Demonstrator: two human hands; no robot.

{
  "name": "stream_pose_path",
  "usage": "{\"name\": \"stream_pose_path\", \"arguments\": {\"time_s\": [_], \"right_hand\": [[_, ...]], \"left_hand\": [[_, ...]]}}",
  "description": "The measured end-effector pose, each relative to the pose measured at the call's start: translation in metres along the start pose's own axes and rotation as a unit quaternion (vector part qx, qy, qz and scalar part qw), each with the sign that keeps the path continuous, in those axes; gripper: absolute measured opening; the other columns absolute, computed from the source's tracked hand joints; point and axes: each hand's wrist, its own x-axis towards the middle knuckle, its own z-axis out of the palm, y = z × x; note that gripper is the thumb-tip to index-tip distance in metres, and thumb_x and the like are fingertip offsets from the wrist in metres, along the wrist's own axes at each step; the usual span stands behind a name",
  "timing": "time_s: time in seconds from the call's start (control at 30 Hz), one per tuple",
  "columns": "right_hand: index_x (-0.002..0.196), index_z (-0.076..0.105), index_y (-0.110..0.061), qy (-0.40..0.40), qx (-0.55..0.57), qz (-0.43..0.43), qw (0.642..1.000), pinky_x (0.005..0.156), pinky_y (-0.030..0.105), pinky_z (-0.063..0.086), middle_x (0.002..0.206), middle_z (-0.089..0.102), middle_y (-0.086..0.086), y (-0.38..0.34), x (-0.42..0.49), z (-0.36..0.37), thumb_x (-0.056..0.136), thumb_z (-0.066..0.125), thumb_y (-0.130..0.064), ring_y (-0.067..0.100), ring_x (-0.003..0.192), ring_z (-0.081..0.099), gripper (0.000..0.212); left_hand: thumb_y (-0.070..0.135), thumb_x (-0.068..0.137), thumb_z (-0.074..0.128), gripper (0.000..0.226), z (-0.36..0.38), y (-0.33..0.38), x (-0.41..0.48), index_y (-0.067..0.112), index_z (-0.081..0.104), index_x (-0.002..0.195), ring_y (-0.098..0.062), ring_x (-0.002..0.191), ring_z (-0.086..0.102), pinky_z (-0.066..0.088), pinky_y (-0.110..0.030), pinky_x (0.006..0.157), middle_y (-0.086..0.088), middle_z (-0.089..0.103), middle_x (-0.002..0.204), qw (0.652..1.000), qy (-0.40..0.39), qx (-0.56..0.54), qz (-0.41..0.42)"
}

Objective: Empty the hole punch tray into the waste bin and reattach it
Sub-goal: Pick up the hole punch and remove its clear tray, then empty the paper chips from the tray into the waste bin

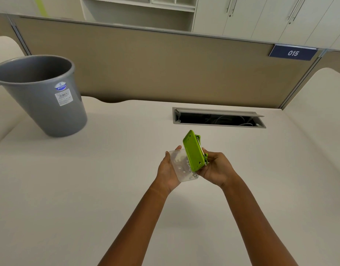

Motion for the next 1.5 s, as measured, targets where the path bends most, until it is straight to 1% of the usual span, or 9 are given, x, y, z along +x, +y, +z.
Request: {"name": "stream_pose_path", "arguments": {"time_s": [0.1, 0.27, 0.43, 0.57, 0.73, 0.83, 1.03, 1.2, 1.5], "right_hand": [[0.073, 0.075, 0.002, -0.035, 0.027, 0.005, 0.999, 0.058, 0.035, 0.060, 0.074, 0.074, 0.018, 0.000, 0.004, -0.009, 0.025, 0.088, -0.004, 0.029, 0.061, 0.071, 0.051], [0.091, 0.060, -0.001, 0.011, 0.007, 0.021, 1.000, 0.055, 0.031, 0.058, 0.078, 0.064, 0.016, -0.006, -0.002, -0.005, 0.084, 0.047, -0.026, 0.027, 0.055, 0.067, 0.029], [0.090, 0.060, -0.002, 0.021, -0.011, 0.016, 1.000, 0.056, 0.030, 0.057, 0.072, 0.066, 0.015, -0.007, -0.003, -0.003, 0.083, 0.048, -0.030, 0.027, 0.056, 0.066, 0.031], [0.083, 0.067, 0.002, 0.002, 0.008, -0.008, 1.000, 0.056, 0.034, 0.058, 0.071, 0.068, 0.018, -0.006, -0.004, -0.003, 0.052, 0.073, -0.021, 0.030, 0.057, 0.067, 0.040], [0.080, 0.063, -0.007, 0.078, -0.024, -0.071, 0.994, 0.048, 0.018, 0.053, 0.068, 0.053, 0.007, -0.021, 0.003, -0.013, 0.088, 0.045, -0.017, 0.014, 0.047, 0.059, 0.022], [0.078, 0.054, -0.009, 0.169, -0.163, -0.105, 0.966, 0.041, 0.015, 0.045, 0.069, 0.047, 0.006, -0.021, 0.021, -0.033, 0.092, 0.043, -0.007, 0.013, 0.053, 0.050, 0.018], [0.070, 0.051, -0.012, 0.306, -0.442, -0.086, 0.839, 0.054, 0.028, 0.040, 0.077, 0.053, 0.012, 0.013, 0.049, -0.081, 0.086, 0.053, -0.010, 0.022, 0.063, 0.050, 0.016], [0.109, 0.054, 0.003, 0.328, -0.480, -0.056, 0.811, 0.078, 0.038, 0.048, 0.093, 0.052, 0.013, 0.031, 0.051, -0.093, 0.088, 0.054, -0.012, 0.026, 0.086, 0.051, 0.026], [0.115, 0.052, 0.004, 0.330, -0.510, -0.029, 0.794, 0.090, 0.048, 0.051, 0.096, 0.051, 0.013, 0.039, 0.053, -0.103, 0.088, 0.056, -0.015, 0.026, 0.088, 0.051, 0.033]], "left_hand": [[0.043, 0.098, 0.020, 0.046, 0.001, 0.000, -0.001, 0.020, 0.060, 0.097, -0.024, 0.065, 0.072, 0.059, -0.039, 0.057, -0.010, 0.076, 0.076, 1.000, 0.011, 0.024, -0.001], [0.045, 0.098, 0.016, 0.047, 0.001, -0.001, -0.002, 0.021, 0.057, 0.099, -0.024, 0.071, 0.070, 0.057, -0.034, 0.063, -0.011, 0.073, 0.081, 0.998, 0.017, 0.051, -0.016], [0.045, 0.098, 0.017, 0.047, 0.000, 0.000, -0.001, 0.020, 0.057, 0.098, -0.026, 0.076, 0.066, 0.054, -0.035, 0.069, -0.012, 0.069, 0.086, 0.998, 0.017, 0.052, -0.015], [0.045, 0.097, 0.019, 0.047, -0.003, 0.000, 0.002, 0.019, 0.058, 0.098, -0.024, 0.065, 0.072, 0.059, -0.033, 0.059, -0.011, 0.074, 0.076, 0.999, 0.016, 0.043, -0.012], [0.037, 0.080, 0.053, 0.027, -0.008, 0.009, -0.001, 0.012, 0.065, 0.086, -0.027, 0.064, 0.073, 0.059, -0.033, 0.061, -0.019, 0.073, 0.078, 1.000, -0.002, 0.021, 0.008], [0.044, 0.092, 0.035, 0.039, -0.017, 0.016, 0.003, 0.014, 0.059, 0.093, -0.022, 0.067, 0.074, 0.055, -0.031, 0.072, -0.013, 0.076, 0.074, 0.999, 0.010, 0.035, 0.011], [0.049, 0.097, 0.017, 0.055, -0.022, 0.023, 0.008, 0.011, 0.055, 0.107, -0.019, 0.071, 0.075, 0.050, -0.036, 0.075, -0.011, 0.077, 0.078, 0.998, 0.025, 0.056, -0.010], [0.049, 0.097, 0.018, 0.053, -0.023, 0.025, 0.010, 0.012, 0.054, 0.110, -0.020, 0.072, 0.075, 0.046, -0.037, 0.078, -0.014, 0.077, 0.079, 0.998, 0.035, 0.057, -0.018], [0.048, 0.098, 0.015, 0.056, -0.023, 0.027, 0.011, 0.012, 0.057, 0.106, -0.019, 0.071, 0.075, 0.045, -0.037, 0.080, -0.012, 0.077, 0.078, 0.995, 0.042, 0.084, -0.022]]}}
